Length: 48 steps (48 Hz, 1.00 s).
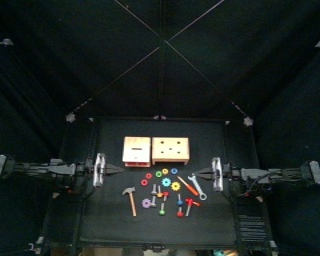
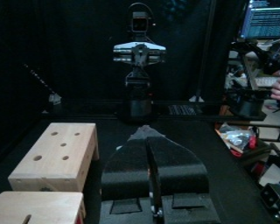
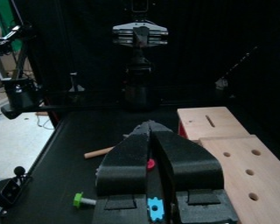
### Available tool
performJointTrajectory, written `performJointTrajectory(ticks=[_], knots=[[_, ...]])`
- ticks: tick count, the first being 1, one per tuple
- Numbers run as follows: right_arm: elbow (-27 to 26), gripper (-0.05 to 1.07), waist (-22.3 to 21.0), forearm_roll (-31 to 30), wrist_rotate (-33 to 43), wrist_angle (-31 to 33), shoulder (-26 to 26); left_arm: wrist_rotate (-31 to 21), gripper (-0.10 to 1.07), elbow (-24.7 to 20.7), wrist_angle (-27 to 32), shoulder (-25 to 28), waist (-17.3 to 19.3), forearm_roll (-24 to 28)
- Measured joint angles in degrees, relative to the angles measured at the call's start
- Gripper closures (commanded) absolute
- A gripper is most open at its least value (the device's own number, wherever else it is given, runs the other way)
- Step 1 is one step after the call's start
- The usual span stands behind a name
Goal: Open drawer
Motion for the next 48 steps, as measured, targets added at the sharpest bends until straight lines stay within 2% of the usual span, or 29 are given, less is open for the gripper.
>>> performJointTrajectory(ticks=[7,16,23,29,48], knots=[[-2.02,1.00,-0.97,-1.14,0.53,-0.09,3.34,-0.70,1.00,2.46,-1.32,1.05,-0.09,-2.64],[-8.96,1.00,-2.29,-1.76,0.70,-0.18,13.27,-0.70,0.94,3.60,-2.72,4.48,-0.62,-10.28],[-15.73,1.00,-4.31,-1.67,0.79,-0.26,22.24,-0.70,0.83,3.60,-3.60,8.53,-1.76,-15.73],[-20.30,1.00,-7.12,-0.18,0.62,-0.26,28.13,-0.79,0.67,3.60,-3.69,11.95,-2.81,-18.98],[-28.12,1.00,-14.41,5.80,0.79,-0.35,40.87,-2.11,0.12,3.60,-4.66,19.60,-3.60,-34.28]])
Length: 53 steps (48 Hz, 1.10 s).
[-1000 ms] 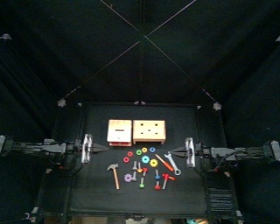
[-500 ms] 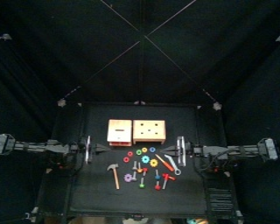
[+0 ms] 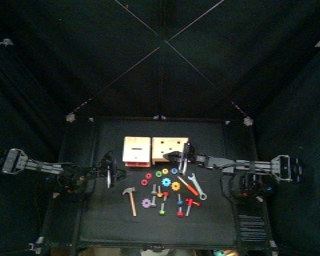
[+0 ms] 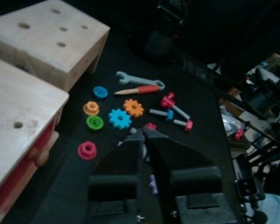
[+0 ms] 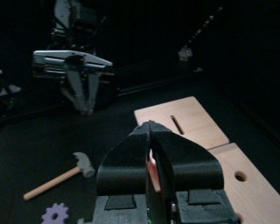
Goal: Open drawer
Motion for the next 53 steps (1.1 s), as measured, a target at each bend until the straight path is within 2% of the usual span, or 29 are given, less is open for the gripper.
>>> performJointTrajectory(ticks=[4,8,16,22,34,44,53], knots=[[-2.20,1.00,-0.53,0.00,0.00,0.00,2.99,-0.09,0.03,0.00,-0.09,1.49,-0.09,-3.08],[-4.66,1.00,-0.97,0.00,0.00,0.44,6.06,-0.09,-0.01,0.00,-0.09,3.34,0.00,-6.77],[-10.55,1.00,-1.85,1.14,0.18,3.52,12.39,-0.09,-0.02,-0.79,-0.18,7.21,0.00,-13.89],[-16.61,1.00,-2.46,1.85,0.53,10.02,17.31,-0.09,-0.02,-1.49,-0.18,10.28,0.18,-19.07],[-26.98,1.00,-3.60,-0.18,0.62,20.74,24.17,-0.18,-0.02,-2.29,-1.41,12.48,0.62,-24.17],[-34.19,1.00,-5.45,-1.14,0.70,25.84,30.06,-0.18,-0.02,-2.29,-5.01,12.83,1.23,-29.00],[-39.38,1.00,-6.59,-1.32,0.70,30.85,34.37,-0.09,-0.02,-2.64,-5.45,12.92,1.58,-31.90]])
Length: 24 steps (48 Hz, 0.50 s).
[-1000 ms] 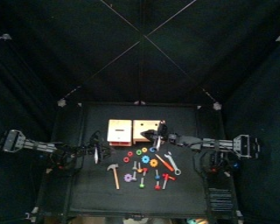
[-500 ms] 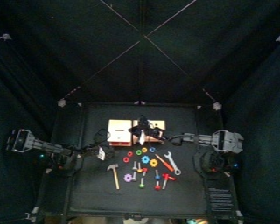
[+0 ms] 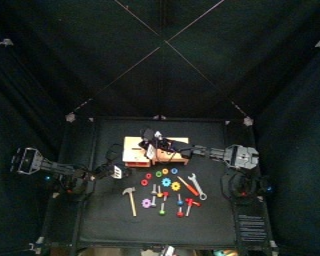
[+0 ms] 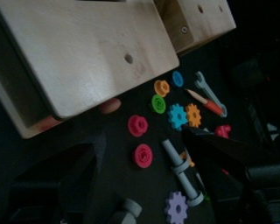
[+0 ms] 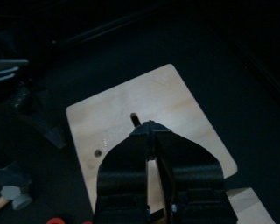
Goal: Open drawer
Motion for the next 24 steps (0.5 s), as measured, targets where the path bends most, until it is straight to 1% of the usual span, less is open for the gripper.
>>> performJointTrajectory(ticks=[9,24], knots=[[-3.16,1.00,-0.35,-1.23,0.00,4.22,2.37,0.00,-0.02,-1.14,0.00,1.14,0.62,-1.05],[-4.83,1.00,-0.44,-1.85,0.09,5.80,4.48,-0.09,-0.02,-3.60,0.09,6.50,1.85,-1.49]])
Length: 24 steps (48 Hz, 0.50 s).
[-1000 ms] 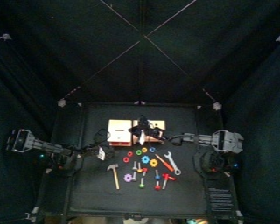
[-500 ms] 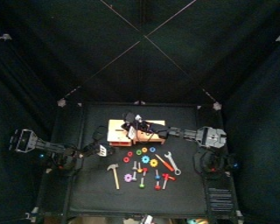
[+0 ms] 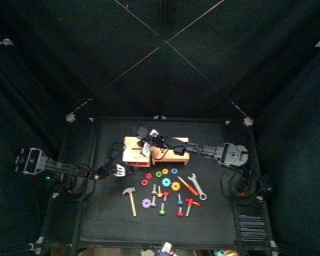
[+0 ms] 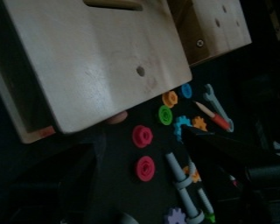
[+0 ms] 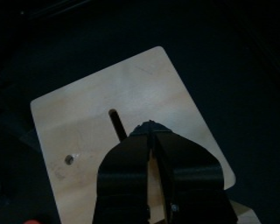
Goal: Open drawer
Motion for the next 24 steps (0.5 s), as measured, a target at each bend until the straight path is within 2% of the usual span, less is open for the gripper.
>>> performJointTrajectory(ticks=[13,24], knots=[[-2.81,1.00,0.00,-2.29,0.09,5.62,1.49,0.00,-0.02,-1.23,-0.09,2.64,0.44,-2.37],[-3.69,1.00,0.00,-3.43,0.09,6.33,1.93,0.00,-0.01,-2.02,0.00,3.34,1.23,-3.69]])
